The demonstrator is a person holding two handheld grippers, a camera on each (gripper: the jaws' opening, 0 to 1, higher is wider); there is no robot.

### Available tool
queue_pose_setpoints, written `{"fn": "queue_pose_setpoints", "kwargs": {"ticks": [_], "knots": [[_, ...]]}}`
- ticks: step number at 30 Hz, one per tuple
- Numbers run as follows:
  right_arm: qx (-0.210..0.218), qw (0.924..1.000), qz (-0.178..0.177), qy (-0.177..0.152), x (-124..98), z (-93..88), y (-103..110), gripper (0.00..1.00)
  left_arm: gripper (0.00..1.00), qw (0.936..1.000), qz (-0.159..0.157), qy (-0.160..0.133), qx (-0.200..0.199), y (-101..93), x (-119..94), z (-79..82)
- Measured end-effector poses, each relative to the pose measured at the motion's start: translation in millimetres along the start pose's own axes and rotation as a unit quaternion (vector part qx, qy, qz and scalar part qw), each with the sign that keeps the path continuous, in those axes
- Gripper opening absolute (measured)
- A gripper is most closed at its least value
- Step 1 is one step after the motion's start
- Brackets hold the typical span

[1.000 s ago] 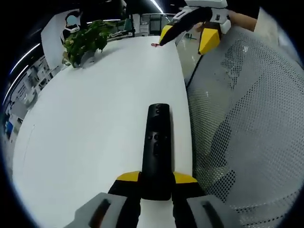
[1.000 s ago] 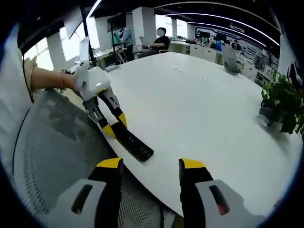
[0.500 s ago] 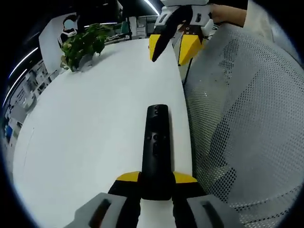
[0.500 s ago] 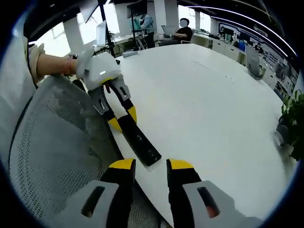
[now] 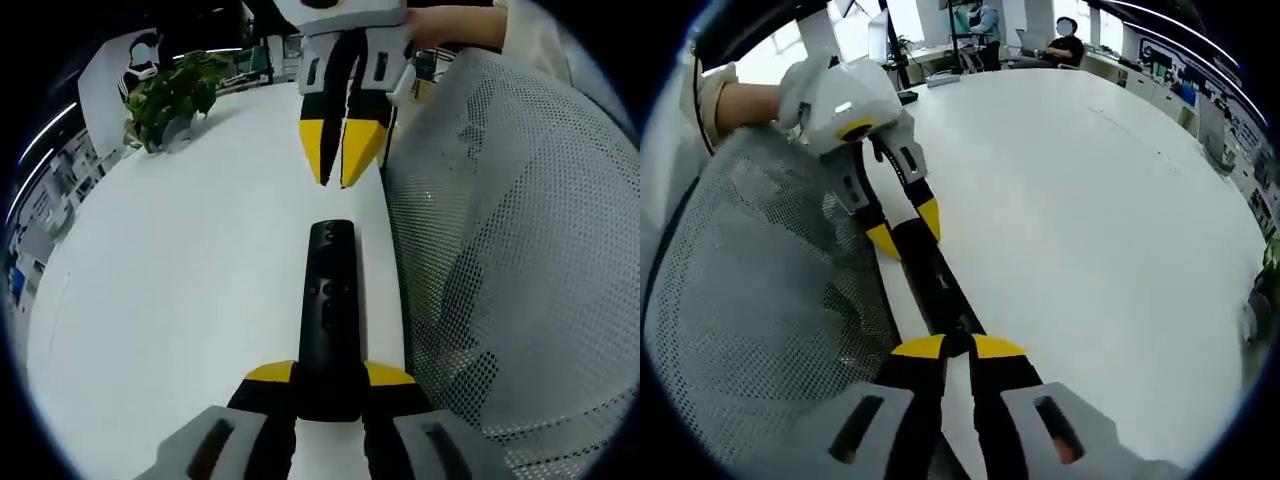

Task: Press the specified remote control buttons in sequence, fully releasing each button before pressing the next.

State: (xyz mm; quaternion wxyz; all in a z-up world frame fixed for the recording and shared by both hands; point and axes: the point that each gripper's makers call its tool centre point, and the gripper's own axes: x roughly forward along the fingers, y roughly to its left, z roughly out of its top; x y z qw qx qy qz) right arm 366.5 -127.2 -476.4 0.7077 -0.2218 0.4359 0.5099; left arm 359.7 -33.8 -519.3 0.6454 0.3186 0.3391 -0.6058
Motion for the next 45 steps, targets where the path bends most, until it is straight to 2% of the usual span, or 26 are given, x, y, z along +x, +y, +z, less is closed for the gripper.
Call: {"fn": "queue_pose_setpoints", "kwargs": {"ticks": [5,15,25,33,41,44,45], "knots": [[-0.011,0.9998,0.008,0.014,8,-4.1,1,0.0,0.24,1.0,0.0,0.0,0.0,-0.2,0,0.0],[-0.05,0.997,0.007,0.059,26,-14.8,-5,0.0,0.24,1.0,-0.001,0.0,0.001,-0.2,0,-0.1],[-0.064,0.9948,0.008,0.078,31,-15.8,-5,0.0,0.24,1.0,-0.003,-0.002,-0.001,-0.5,-1,-0.2],[-0.128,0.986,-0.008,0.106,33,-16.5,-3,0.0,0.24,1.0,-0.005,-0.003,-0.002,-0.5,-1,-0.3],[-0.151,0.9825,-0.02,0.108,34,-17.9,-3,0.0,0.24,1.0,-0.004,-0.003,-0.002,-0.2,0,-0.4],[-0.126,0.9879,-0.03,0.085,33,-17.5,-4,0.0,0.24,1.0,-0.005,-0.004,-0.004,-0.1,0,-0.3],[-0.096,0.9923,-0.034,0.07,33,-17.3,-4,0.0,0.24,1.0,-0.005,-0.004,-0.002,-0.1,0,-0.4]]}}
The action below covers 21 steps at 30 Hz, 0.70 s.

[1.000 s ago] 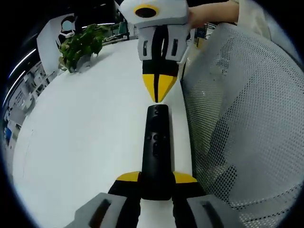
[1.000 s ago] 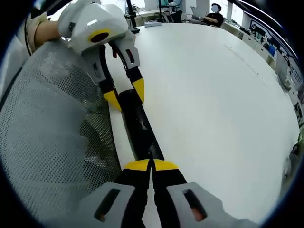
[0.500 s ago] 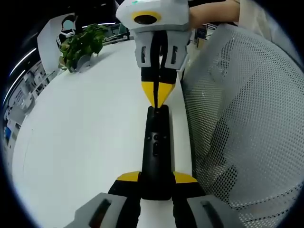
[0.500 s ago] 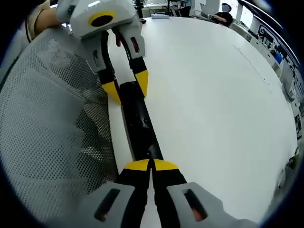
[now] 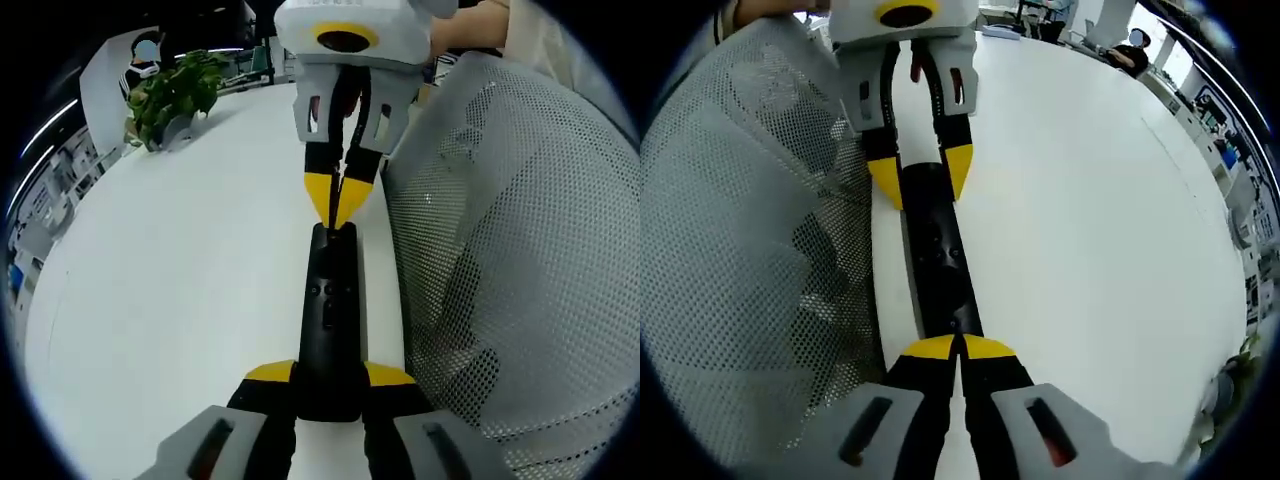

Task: Press the specified remote control buttons in sequence, fully releasing each button before pressing the next.

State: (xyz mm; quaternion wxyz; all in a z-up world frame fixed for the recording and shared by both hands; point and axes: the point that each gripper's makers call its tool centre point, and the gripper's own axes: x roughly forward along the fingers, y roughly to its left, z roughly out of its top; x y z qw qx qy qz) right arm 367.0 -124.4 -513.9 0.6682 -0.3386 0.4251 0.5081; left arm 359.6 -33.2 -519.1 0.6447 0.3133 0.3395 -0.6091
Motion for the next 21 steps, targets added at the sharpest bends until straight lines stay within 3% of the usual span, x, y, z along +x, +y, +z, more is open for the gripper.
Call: {"fn": "queue_pose_setpoints", "kwargs": {"ticks": [5,14,21], "knots": [[0.072,0.9966,0.0,-0.039,-1,-0.8,-2,0.0,0.24,1.0,-0.001,-0.001,0.0,-0.2,0,0.0],[0.071,0.9969,0.009,-0.033,-3,1.3,0,0.0,0.24,0.9999,-0.003,-0.009,-0.004,0.1,-1,0.1],[0.066,0.9966,0.011,-0.047,-4,10.7,1,0.0,0.24,0.9999,-0.004,-0.01,-0.002,-0.2,-1,0.2]]}}
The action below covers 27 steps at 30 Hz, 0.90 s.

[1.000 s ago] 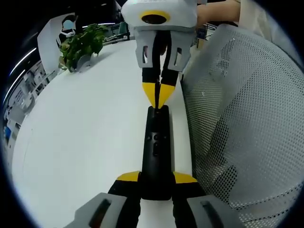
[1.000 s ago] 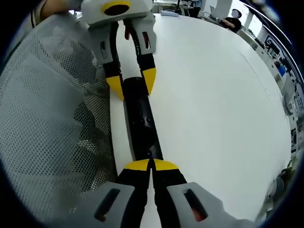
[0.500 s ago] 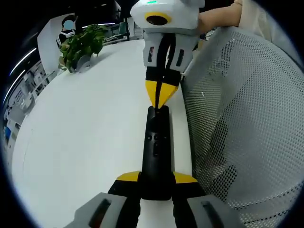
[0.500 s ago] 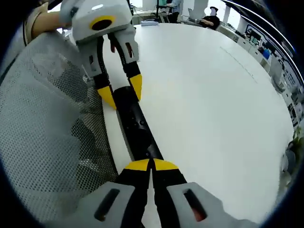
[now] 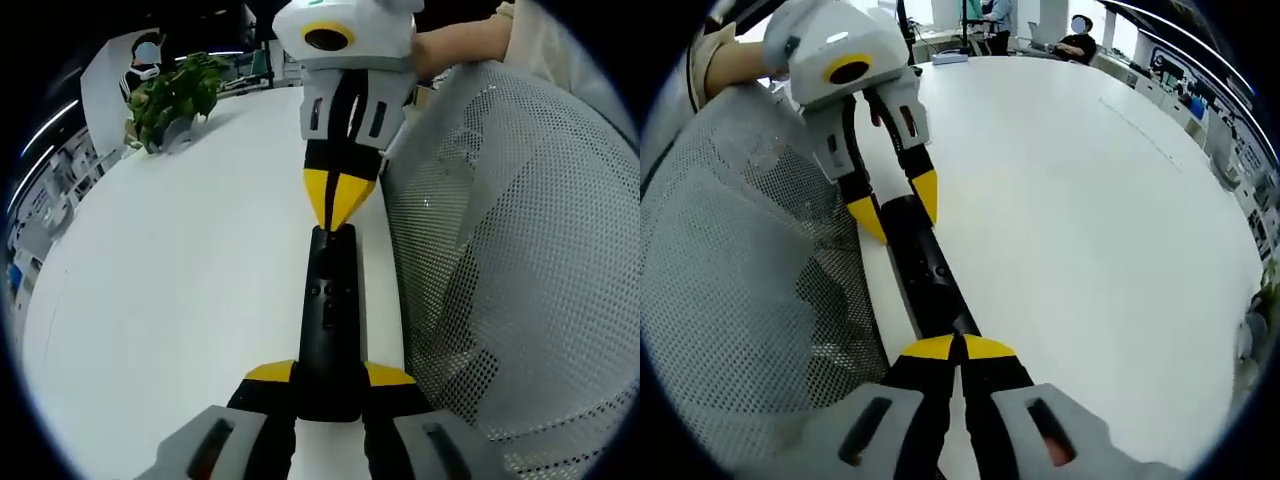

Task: Press the specified remote control buttons in sequence, fully releasing each button before pressing the next.

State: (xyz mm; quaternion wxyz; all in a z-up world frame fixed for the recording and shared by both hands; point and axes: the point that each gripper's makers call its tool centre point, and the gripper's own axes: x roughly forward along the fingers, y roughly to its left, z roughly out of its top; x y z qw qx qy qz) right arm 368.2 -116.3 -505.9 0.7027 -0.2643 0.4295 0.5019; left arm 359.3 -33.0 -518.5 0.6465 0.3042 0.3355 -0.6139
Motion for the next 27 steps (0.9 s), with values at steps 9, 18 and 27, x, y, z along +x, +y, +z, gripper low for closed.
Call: {"fn": "queue_pose_setpoints", "kwargs": {"ticks": [9,18,27], "knots": [[-0.022,0.9997,0.006,0.014,3.8,-1.6,2.3,0.0,0.24,1.0,0.0,-0.001,0.0,-0.1,-0.2,-0.1],[-0.068,0.9946,0.044,0.065,6.8,-1.7,1.5,0.0,0.24,1.0,-0.001,-0.003,0.0,-0.1,-0.1,-0.1],[-0.011,0.9884,0.049,0.143,7.6,-2.0,1.3,0.0,0.24,1.0,0.0,-0.004,0.003,-0.5,-0.2,0.0]]}}
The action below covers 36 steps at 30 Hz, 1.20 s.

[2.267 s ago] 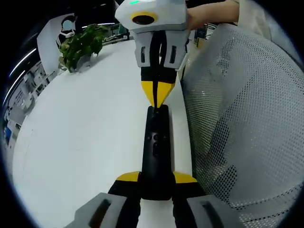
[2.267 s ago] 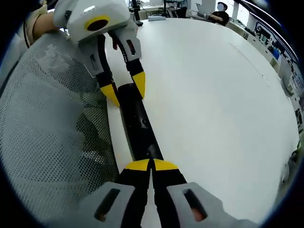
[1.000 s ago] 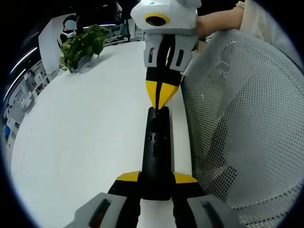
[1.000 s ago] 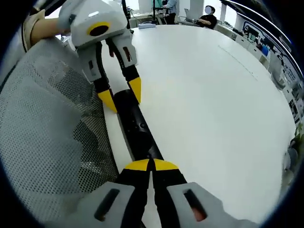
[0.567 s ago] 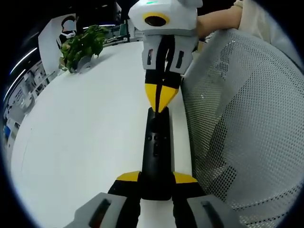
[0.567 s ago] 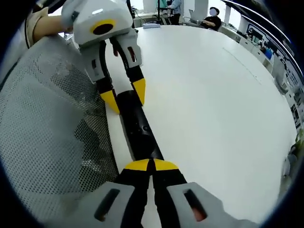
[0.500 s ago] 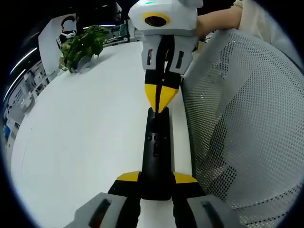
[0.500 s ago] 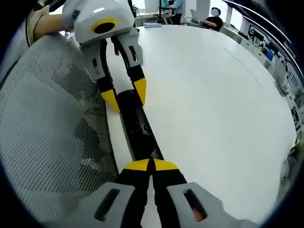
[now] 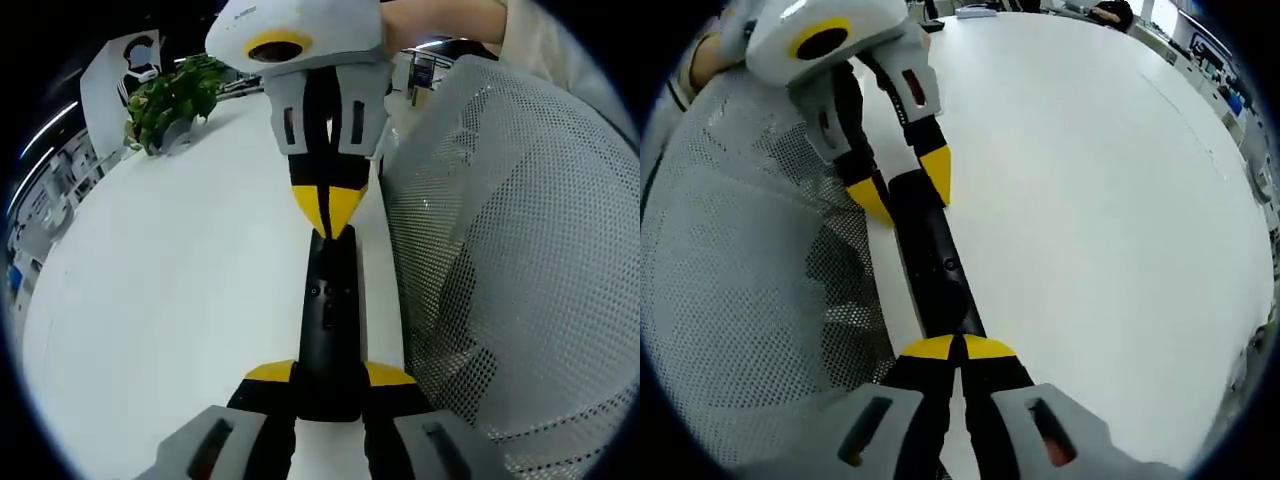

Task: Press the specified remote control buttons in sequence, fully releasing each button before pressing the next.

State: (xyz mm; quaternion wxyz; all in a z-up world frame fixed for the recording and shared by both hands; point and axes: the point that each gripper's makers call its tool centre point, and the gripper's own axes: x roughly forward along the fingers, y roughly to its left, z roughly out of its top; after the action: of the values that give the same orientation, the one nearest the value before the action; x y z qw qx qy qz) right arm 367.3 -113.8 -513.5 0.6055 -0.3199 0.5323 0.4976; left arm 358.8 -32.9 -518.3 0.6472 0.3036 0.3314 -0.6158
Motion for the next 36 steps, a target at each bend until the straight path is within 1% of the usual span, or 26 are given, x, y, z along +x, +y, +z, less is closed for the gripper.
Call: {"fn": "queue_pose_setpoints", "kwargs": {"ticks": [1,2,4,8,10,11,13,17,18,20,21,23,25,26,27,28,31,32,35,36], "knots": [[-0.006,1.0,-0.002,0.005,0,0.3,1,0.0,0.24,1.0,0.0,0.0,0.0,0.0,0,0.0],[-0.026,0.9995,-0.007,0.016,0,-0.6,1,0.0,0.24,1.0,0.0,0.001,0.0,-0.1,0,0.1],[-0.049,0.9984,-0.016,0.023,0,-1.0,2,0.0,0.24,1.0,0.0,0.0,0.0,-0.1,0,0.1],[-0.065,0.9972,-0.032,0.016,0,-2.0,3,0.0,0.24,1.0,0.0,-0.001,0.001,-0.1,0,0.0],[-0.073,0.9967,-0.036,0.003,-1,-2.8,3,0.0,0.24,1.0,0.001,-0.001,0.006,-0.4,0,-0.1],[-0.069,0.9969,-0.036,-0.004,-1,-2.8,2,0.0,0.24,1.0,0.0,-0.001,0.004,-0.4,0,0.0],[-0.041,0.9982,-0.032,-0.03,-2,-1.9,2,0.0,0.24,1.0,0.0,-0.001,0.006,-0.2,0,0.1],[-0.035,0.9973,-0.025,-0.06,-3,-3.0,1,0.0,0.24,1.0,-0.001,-0.004,0.005,-0.1,0,0.0],[-0.016,0.9971,-0.019,-0.072,-3,-2.3,2,0.0,0.24,1.0,-0.001,-0.004,0.004,-0.1,0,0.0],[0.025,0.9964,0.0,-0.081,-4,-1.9,5,0.02,0.24,1.0,-0.001,-0.005,0.003,0.0,0,0.0],[0.027,0.9963,0.001,-0.082,-4,-2.2,5,0.03,0.24,1.0,-0.001,-0.005,0.003,0.0,0,0.0],[0.007,0.9967,-0.006,-0.08,-4,-1.8,4,0.03,0.24,1.0,-0.001,-0.004,0.003,-0.1,0,0.1],[-0.028,0.9969,-0.019,-0.071,-4,-0.8,4,0.02,0.24,1.0,-0.002,-0.005,0.002,0.0,0,0.1],[-0.034,0.9967,-0.025,-0.07,-4,0.1,3,0.0,0.24,1.0,-0.002,-0.005,0.001,0.1,0,0.1],[-0.051,0.9946,-0.038,-0.081,-4,6.1,1,0.0,0.24,1.0,-0.002,-0.005,0.0,0.3,0,0.1],[-0.056,0.9937,-0.041,-0.088,-4,9.6,2,0.0,0.24,1.0,-0.002,-0.006,0.001,0.3,0,0.1],[-0.052,0.9944,-0.018,-0.091,-4,14.0,9,0.0,0.24,1.0,-0.003,-0.006,0.0,0.4,0,0.3],[-0.051,0.9946,-0.016,-0.089,-2,13.9,9,0.0,0.24,1.0,-0.003,-0.006,0.0,0.4,0,0.3],[-0.063,0.9945,-0.024,-0.081,2,11.2,6,0.0,0.24,1.0,-0.002,-0.006,0.0,0.5,0,0.4],[-0.065,0.9941,-0.022,-0.084,1,12.4,7,0.0,0.24,1.0,-0.002,-0.006,0.0,0.5,0,0.4]]}}
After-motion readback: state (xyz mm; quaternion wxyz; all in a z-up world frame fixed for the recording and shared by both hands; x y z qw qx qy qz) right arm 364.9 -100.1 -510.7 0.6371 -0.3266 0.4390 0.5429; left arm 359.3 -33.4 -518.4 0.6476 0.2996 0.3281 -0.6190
